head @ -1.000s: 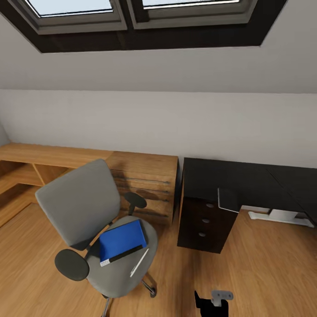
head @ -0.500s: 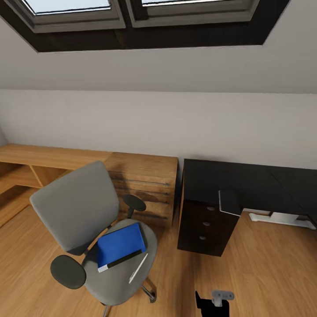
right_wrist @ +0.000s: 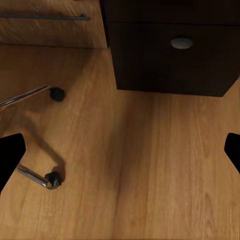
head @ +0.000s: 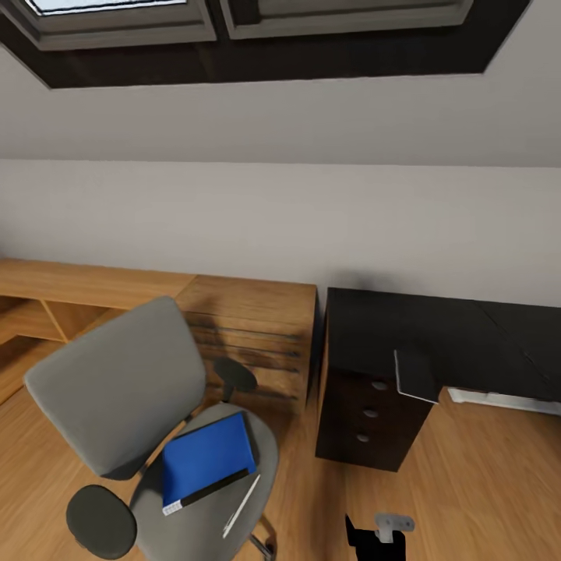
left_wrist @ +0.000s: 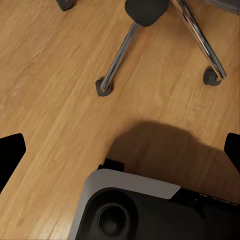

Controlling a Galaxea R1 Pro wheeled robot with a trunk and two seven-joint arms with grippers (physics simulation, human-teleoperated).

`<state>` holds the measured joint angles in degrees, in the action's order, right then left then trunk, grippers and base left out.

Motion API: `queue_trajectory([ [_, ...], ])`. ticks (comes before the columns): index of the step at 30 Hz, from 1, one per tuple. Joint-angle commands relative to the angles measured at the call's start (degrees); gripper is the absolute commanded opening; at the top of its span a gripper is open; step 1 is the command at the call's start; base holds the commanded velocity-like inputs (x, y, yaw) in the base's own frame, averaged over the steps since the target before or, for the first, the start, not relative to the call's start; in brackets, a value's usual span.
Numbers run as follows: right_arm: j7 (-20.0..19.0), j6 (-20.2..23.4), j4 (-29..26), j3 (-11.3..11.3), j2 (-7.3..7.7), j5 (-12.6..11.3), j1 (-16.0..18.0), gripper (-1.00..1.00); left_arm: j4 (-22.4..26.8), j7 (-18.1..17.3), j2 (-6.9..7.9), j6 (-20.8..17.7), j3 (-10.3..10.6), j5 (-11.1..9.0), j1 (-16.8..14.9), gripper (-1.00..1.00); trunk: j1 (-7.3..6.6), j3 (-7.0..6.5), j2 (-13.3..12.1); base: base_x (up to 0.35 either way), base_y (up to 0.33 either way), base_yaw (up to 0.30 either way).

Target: In the bedroom, organize the workspace by keeping the computer under the desk, ensuring the monitor is on the desk, placing the keyboard on the desk next to the monitor, placing the mouse on the desk next to the keyboard, moving the folder from the swivel chair onto the desk next to the mouse, stacking the notebook on top of the folder with the pen on top of the notebook, and positioning the swivel chair next to the desk.

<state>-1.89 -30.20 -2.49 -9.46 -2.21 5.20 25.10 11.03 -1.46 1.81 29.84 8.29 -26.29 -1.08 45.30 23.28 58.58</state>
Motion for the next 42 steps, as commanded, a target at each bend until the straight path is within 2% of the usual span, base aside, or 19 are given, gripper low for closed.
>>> queue_trajectory([
  [1,-0.1,-0.2,0.0,-0.5,-0.02,0.5,0.0,1.0,0.0,-0.2,0.01,0.2,0.4,-0.6,0.0,1.0,0.03,0.06,0.0,0.208,0.0,0.0],
  [12,0.0,-0.1,0.0,-0.5,-0.23,0.4,0.0,1.0,0.0,-1.3,0.03,0.2,0.4,-0.6,0.0,1.0,0.03,0.04,0.0,0.065,0.0,-0.013],
  [27,0.0,-0.1,0.0,-0.5,-0.4,0.3,0.0,1.0,0.0,-1.5,0.03,0.2,0.4,-0.6,0.0,1.0,0.03,-0.24,0.0,0.004,0.0,-0.168],
  [42,0.0,-0.1,0.0,-0.5,-0.43,0.3,0.0,1.0,0.0,-1.5,0.03,0.2,0.4,-0.6,0.0,1.0,0.03,-0.27,0.0,0.0,0.0,-0.021],
])
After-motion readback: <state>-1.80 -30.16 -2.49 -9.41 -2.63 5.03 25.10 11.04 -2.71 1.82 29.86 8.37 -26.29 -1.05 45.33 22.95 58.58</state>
